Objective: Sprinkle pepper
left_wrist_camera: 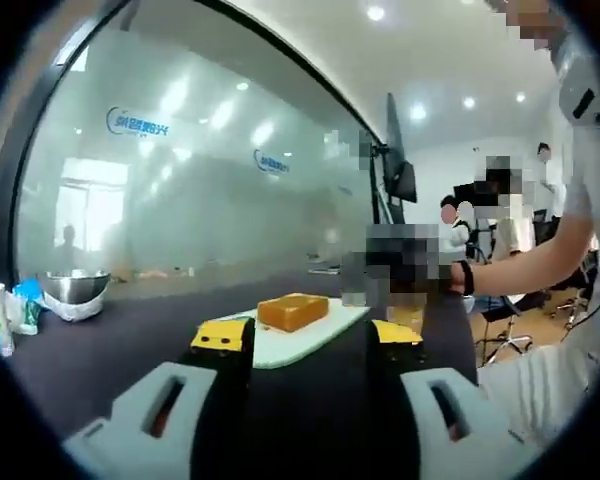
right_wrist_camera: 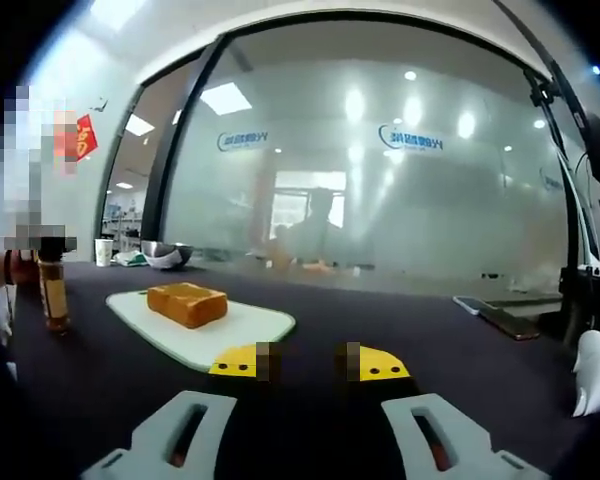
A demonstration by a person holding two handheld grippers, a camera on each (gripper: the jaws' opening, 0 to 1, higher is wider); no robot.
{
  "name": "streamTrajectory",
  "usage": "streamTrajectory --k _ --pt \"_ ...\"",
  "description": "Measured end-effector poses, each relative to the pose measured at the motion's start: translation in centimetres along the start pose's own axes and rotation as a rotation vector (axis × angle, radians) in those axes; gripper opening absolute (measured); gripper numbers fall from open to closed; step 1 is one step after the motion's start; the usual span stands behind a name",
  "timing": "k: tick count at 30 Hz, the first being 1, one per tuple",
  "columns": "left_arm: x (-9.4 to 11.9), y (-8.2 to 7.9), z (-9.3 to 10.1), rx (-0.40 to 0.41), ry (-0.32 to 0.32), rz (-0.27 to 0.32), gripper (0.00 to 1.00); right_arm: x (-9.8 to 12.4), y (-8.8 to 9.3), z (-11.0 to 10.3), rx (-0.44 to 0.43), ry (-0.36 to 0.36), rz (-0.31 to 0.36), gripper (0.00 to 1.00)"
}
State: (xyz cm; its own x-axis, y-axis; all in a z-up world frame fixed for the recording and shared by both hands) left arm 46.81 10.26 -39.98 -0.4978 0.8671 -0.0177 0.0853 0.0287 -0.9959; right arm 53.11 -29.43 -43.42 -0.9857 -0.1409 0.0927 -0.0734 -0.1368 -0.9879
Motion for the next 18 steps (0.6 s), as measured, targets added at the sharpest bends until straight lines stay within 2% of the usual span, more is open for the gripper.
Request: streamTrajectory --k 1,2,6,9,12,15,18 --pt "-0.5 0.2 1.0 0.029 0.060 -0.020 0.43 0.1 -0.1 -0.1 0.004 0.000 0.000 0.27" --pt "-1.1 0.2 1.8 0.024 0.099 -0.029 0.45 0.1 -0.2 -0.2 0.000 -0.007 0.008 0.27" --pt "-3.9 1.4 4.9 -0.027 0.210 -0.114 0.50 0.2 0.1 0.1 -0.006 -0.005 -0.002 0.27" --pt "-6.3 2.0 6.5 -0.053 0.268 -0.138 0.52 0.1 0.0 -0.1 0.002 -0.008 -0.004 0.27" --pt "-8.1 2.6 7.3 -0.062 0.302 -0.161 0.52 0.1 0.0 -0.1 0.002 -0.007 -0.002 0.27" --pt "-9.0 2.6 7.5 -0.051 0.321 -0.166 0.51 0.1 0.0 -0.1 -0.005 -0.009 0.000 0.27" --pt "-9.6 2.0 6.9 -0.023 0.320 -0.131 0.50 0.1 0.0 -0.1 0.000 -0.013 0.000 0.27"
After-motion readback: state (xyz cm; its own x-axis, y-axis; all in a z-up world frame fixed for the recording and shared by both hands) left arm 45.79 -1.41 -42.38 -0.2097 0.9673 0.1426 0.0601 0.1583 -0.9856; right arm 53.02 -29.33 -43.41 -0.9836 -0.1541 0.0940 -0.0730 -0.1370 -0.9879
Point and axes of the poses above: the point that each gripper's makers call its tool centre point, and the gripper's own axes: x roughly backward along the fingers, z roughly to its right, y roughly out of its underside, the point moved 2 cm from there along x, roughly backward along the fingers, and after that the axes turned 5 degrees about -z, right-handed, at the moved point
